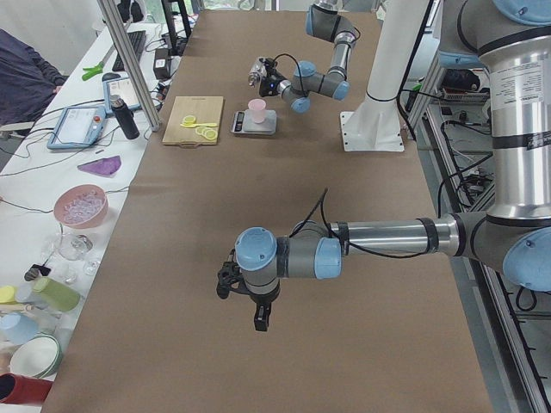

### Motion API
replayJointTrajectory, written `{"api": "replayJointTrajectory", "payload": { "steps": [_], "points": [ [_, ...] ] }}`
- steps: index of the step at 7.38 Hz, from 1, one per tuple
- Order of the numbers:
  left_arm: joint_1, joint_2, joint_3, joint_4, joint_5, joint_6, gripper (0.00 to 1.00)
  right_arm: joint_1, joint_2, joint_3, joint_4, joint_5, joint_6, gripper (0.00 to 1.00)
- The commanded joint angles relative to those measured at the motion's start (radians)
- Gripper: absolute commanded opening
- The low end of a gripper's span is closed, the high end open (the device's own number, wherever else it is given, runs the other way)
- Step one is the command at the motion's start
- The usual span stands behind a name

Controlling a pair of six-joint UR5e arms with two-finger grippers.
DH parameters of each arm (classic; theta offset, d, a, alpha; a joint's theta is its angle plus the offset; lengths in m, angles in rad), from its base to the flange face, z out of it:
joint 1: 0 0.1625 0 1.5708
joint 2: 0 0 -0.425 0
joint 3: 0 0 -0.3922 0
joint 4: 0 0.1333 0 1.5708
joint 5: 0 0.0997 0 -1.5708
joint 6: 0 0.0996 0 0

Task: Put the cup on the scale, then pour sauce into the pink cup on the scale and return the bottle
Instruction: 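Hold the tilted bottle over the pink cup to pour sauce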

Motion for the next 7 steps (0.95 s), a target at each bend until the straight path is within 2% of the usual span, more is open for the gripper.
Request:
{"api": "replayJointTrajectory", "payload": {
  "steps": [1,7],
  "points": [
    [0.0,0.0,0.0,0.002,0.0,0.001,0.99,-0.007,0.004,-0.002,-0.076,0.004,0.038,0.0],
    [0.001,-0.003,0.011,0.0,0.0,0.001,0.99,-0.028,0.027,-0.043,-0.18,0.006,0.1,0.0]
  ]
}}
